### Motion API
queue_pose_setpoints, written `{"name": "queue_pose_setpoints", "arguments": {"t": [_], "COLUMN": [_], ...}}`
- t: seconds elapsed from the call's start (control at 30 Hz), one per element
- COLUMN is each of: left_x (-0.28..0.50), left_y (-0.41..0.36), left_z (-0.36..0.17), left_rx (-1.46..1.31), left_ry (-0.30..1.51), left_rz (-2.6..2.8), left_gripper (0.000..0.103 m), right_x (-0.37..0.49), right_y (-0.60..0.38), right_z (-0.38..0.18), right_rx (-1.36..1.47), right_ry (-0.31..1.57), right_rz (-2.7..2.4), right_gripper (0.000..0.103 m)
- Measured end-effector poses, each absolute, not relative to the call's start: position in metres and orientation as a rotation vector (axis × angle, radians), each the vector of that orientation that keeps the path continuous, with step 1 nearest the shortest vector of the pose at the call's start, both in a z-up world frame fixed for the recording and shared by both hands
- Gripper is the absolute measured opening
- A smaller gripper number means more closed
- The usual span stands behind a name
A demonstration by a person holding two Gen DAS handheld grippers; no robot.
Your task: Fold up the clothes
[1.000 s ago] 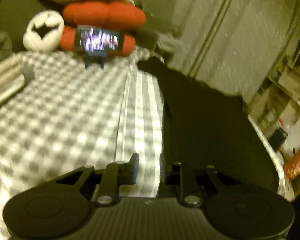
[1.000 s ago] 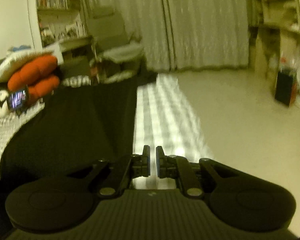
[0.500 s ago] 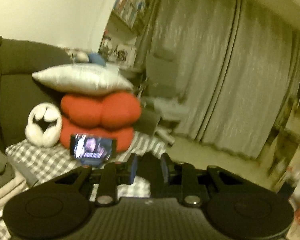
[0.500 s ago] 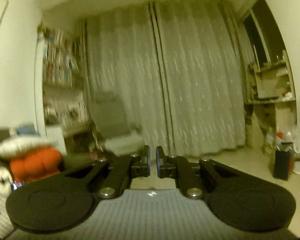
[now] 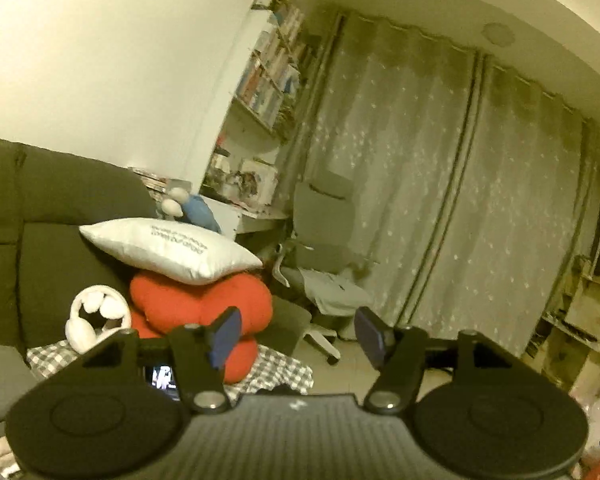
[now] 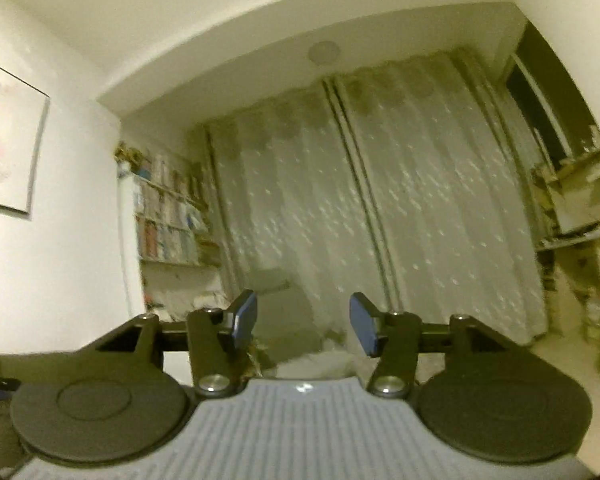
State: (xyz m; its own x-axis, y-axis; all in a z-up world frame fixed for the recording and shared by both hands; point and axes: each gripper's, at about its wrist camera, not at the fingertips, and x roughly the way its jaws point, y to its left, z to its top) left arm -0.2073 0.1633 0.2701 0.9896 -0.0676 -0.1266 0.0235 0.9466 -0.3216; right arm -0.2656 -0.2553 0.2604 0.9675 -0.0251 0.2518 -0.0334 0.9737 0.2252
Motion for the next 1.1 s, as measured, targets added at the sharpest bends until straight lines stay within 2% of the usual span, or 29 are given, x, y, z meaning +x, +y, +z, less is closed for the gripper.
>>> {"name": "queue_pose_setpoints", "arguments": {"t": [0.07, 0.17, 0.4, 0.7, 0.83, 0.9, 1.1], "left_x": [-0.198, -0.172, -0.096, 0.031, 0.088, 0.116, 0.187], "left_y": [0.16, 0.158, 0.159, 0.141, 0.139, 0.14, 0.132], "left_z": [0.273, 0.265, 0.202, 0.11, 0.076, 0.06, 0.027], "left_rx": [-0.326, -0.367, -0.42, -0.382, -0.405, -0.407, -0.282], "left_ry": [0.134, 0.17, 0.319, 0.552, 0.642, 0.679, 0.725], "left_rz": [-0.045, -0.041, 0.013, 0.051, 0.037, 0.036, 0.067], "left_gripper": [0.064, 0.064, 0.062, 0.063, 0.064, 0.064, 0.063], "right_x": [-0.261, -0.243, -0.165, -0.056, -0.023, -0.014, 0.017], "right_y": [-0.253, -0.253, -0.255, -0.236, -0.221, -0.221, -0.242], "right_z": [0.265, 0.262, 0.206, 0.126, 0.098, 0.09, 0.072], "right_rx": [0.233, 0.234, 0.254, 0.228, 0.149, 0.139, 0.091], "right_ry": [-0.267, -0.236, -0.03, 0.251, 0.356, 0.391, 0.469], "right_rz": [0.041, 0.112, 0.168, 0.181, 0.168, 0.16, 0.138], "right_gripper": [0.057, 0.074, 0.082, 0.081, 0.069, 0.06, 0.057]}}
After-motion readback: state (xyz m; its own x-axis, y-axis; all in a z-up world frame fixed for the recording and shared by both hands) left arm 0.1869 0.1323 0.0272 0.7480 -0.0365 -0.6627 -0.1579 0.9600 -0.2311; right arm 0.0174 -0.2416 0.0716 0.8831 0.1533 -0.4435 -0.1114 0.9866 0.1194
